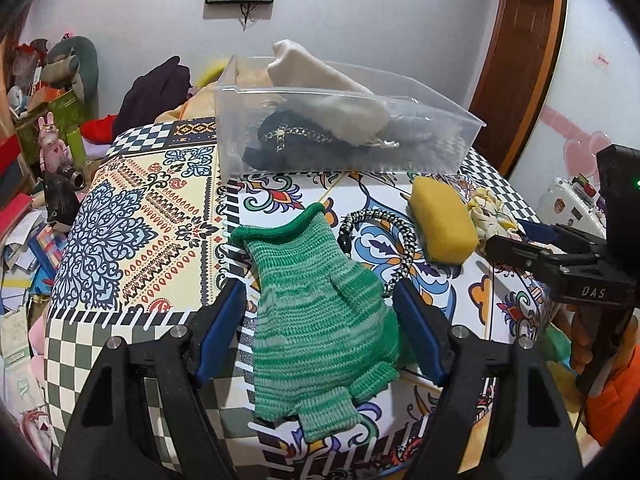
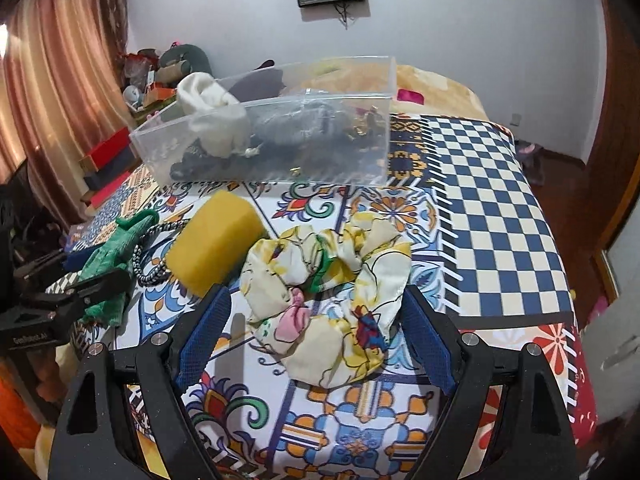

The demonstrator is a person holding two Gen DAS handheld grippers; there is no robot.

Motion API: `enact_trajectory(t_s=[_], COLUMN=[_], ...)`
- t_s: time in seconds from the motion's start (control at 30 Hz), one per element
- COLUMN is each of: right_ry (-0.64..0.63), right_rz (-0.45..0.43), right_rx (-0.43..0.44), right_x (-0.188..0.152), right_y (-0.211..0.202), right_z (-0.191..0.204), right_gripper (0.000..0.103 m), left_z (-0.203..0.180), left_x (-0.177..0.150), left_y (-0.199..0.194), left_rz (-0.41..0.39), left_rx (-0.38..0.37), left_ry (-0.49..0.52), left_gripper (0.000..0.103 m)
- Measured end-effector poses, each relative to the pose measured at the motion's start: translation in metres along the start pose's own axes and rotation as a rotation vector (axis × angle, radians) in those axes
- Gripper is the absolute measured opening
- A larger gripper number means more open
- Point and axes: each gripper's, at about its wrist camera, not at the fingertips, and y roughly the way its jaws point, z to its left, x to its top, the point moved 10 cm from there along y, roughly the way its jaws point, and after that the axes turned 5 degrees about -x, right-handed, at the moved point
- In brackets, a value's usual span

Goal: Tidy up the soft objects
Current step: 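Grasp the green knit glove with the left tool while the right tool grasps the floral scrunchie, then drop the green glove into the box with the left tool while the right tool drops the scrunchie in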

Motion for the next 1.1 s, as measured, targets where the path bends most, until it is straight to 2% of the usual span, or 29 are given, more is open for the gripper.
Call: enact_trajectory(t_s=[0.2, 0.4, 0.5, 0.7, 0.83, 1.1], right_ry=[-0.016, 0.036, 0.045, 0.029, 0.011, -0.050], right_rz=[-0.013, -0.031, -0.044, -0.089, -0.141, -0.253], right_rx=[-0.020, 0.019, 0.016, -0.002, -0.012, -0.022], right_x=[0.002, 0.005, 0.008, 0.020, 0.040, 0.091], right_y=[0.001, -0.001, -0.005, -0.021, -0.036, -0.059], right_z=[0.000, -0.007, -0.007, -0.006, -0.006, 0.006], right_gripper=[0.045, 0.023, 0.020, 0.020, 0.020, 0.020], left_z=[0.002, 0.001, -0.001, 0.002, 0.005, 0.012], left_x=[0.000, 0.001, 0.004, 0.019, 0.044, 0.106], left_y=[-0.005, -0.009, -0.011, -0.018, -0.032, -0.049], left_rz=[-0.007, -0.017, -0.027, -0.039, -0.082, -0.184], left_rx=[-0.023, -0.007, 0.015, 0.010, -0.002, 0.049], left_ry=[-0.006, 0.009, 0.032, 0.017, 0.012, 0.036], left_gripper=[0.049, 0.029, 0.024, 0.021, 0.021, 0.021])
